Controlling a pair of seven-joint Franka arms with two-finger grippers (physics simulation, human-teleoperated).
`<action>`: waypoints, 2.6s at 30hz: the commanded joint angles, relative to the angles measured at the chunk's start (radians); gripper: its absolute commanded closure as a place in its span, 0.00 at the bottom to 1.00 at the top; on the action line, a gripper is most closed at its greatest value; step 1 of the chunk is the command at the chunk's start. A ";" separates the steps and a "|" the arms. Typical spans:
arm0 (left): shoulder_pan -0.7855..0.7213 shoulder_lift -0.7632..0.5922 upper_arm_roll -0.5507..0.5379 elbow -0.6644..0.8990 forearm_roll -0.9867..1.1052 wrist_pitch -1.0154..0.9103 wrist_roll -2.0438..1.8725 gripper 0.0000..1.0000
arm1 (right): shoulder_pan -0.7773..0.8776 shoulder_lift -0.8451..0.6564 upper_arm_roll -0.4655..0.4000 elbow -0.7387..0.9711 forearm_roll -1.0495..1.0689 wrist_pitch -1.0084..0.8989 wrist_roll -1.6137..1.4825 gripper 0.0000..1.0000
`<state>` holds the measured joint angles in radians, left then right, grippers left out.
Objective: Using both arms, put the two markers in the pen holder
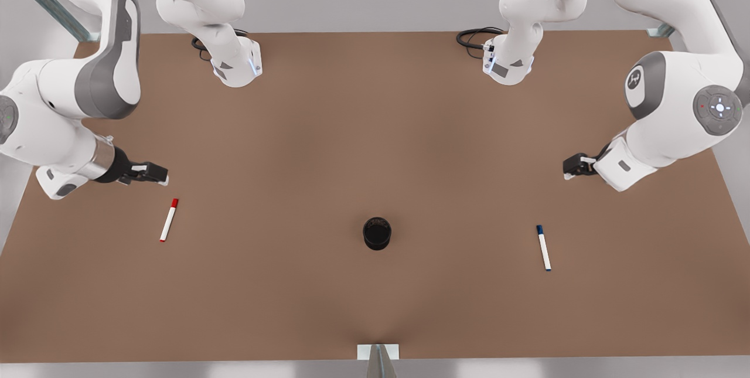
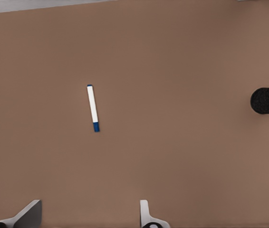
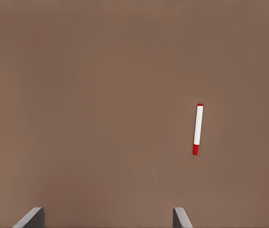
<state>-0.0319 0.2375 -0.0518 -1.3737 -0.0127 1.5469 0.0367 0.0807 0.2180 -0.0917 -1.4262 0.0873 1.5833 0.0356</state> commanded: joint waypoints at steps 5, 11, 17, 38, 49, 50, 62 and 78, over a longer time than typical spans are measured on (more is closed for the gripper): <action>0.009 0.192 0.001 0.005 -0.009 0.263 -0.078 0.00 | -0.006 0.000 0.003 -0.005 -0.018 0.133 0.023 0.00; 0.039 0.427 0.001 -0.030 -0.006 0.624 -0.176 0.01 | -0.009 0.004 0.003 0.003 -0.018 0.133 0.027 0.00; 0.073 0.502 0.017 -0.068 0.039 0.717 -0.127 0.01 | -0.015 0.265 0.001 -0.011 -0.018 0.401 0.024 0.00; 0.082 0.637 0.018 -0.053 0.083 0.838 -0.192 0.51 | -0.219 0.445 0.004 -0.283 -0.014 0.744 -0.026 0.00; 0.082 0.649 0.018 -0.053 0.085 0.838 -0.193 0.58 | -0.219 0.477 0.004 -0.307 -0.075 0.799 -0.028 0.40; 0.082 0.649 0.018 -0.053 0.085 0.838 -0.193 0.58 | -0.219 0.477 0.004 -0.307 -0.075 0.799 -0.028 0.45; 0.082 0.657 0.018 -0.053 0.085 0.845 -0.193 0.71 | -0.219 0.480 0.004 -0.324 -0.077 0.811 -0.028 0.52; 0.063 0.336 -0.339 0.036 -0.165 0.542 -0.288 0.79 | -0.210 0.466 0.006 -0.338 -0.077 0.828 -0.029 0.79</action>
<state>0.0321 0.5913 -0.3619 -1.3548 -0.0695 2.2207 -0.1896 -0.1315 0.6835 -0.0865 -1.7654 0.0197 2.4101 0.0017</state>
